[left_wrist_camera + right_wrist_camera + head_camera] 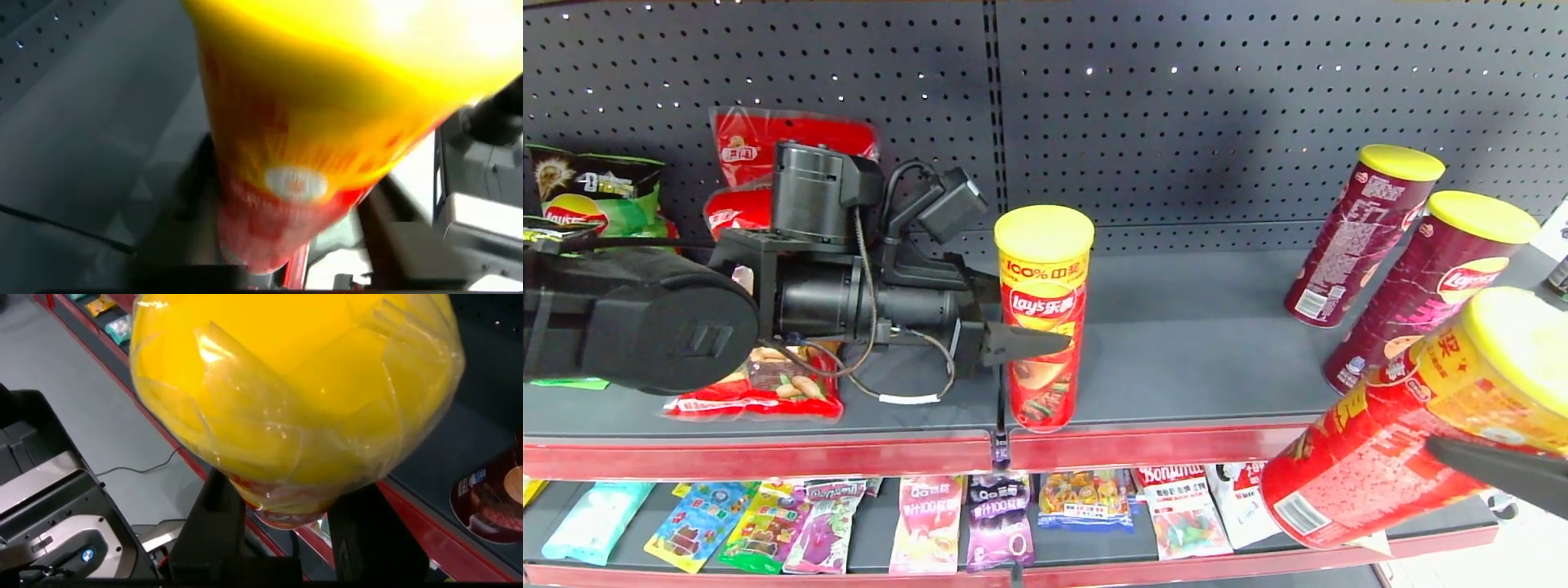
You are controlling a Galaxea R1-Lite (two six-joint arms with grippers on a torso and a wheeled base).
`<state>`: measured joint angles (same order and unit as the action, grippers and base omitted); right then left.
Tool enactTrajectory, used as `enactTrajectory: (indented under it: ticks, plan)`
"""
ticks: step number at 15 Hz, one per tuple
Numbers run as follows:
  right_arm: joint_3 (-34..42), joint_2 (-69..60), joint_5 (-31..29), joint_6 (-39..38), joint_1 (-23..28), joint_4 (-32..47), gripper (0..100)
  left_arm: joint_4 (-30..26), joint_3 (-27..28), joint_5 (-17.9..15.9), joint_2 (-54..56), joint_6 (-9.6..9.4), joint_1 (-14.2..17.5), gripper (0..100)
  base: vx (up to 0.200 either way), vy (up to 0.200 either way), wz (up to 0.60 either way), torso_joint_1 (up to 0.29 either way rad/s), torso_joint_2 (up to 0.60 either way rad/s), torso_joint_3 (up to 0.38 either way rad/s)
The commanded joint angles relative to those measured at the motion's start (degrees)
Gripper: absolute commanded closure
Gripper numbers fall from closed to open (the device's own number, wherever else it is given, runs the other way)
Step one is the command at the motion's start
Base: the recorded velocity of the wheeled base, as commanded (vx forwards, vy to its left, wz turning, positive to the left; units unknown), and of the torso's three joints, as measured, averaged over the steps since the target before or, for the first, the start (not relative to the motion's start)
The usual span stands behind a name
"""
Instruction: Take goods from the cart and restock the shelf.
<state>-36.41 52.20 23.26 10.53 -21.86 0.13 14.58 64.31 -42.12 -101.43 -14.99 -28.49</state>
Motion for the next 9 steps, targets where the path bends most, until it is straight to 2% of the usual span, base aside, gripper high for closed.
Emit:
enactTrajectory:
  ticks: [1, 5, 7, 9]
  plan:
    - [-2.6, 3.0, 0.0, 0.1, -0.2, 0.0, 100, 0.3, -0.2, 0.1, -0.3, -0.03, 0.0, 0, 0.000, 0.000, 0.00, 0.000, 0.00, 0.000]
    - [-10.8, 11.6, -0.2, 0.6, -2.1, 0.0, 100, 0.3, -5.2, 0.6, 3.2, 0.05, 0.5, 0, 0.000, 0.000, 0.00, 0.000, 0.00, 0.000]
    - [-17.5, 19.3, -3.2, 0.6, -6.3, -0.3, 100, 0.2, -11.3, 1.3, 8.3, 0.05, 2.1, 0, 0.000, 0.000, 0.00, 0.000, 0.00, 0.000]
    - [-23.4, 25.7, -3.5, 0.6, -7.1, -0.5, 100, 0.2, -17.2, 1.3, 12.9, 0.05, 3.8, 0, 0.000, 0.000, 0.00, 0.000, 0.00, 0.000]
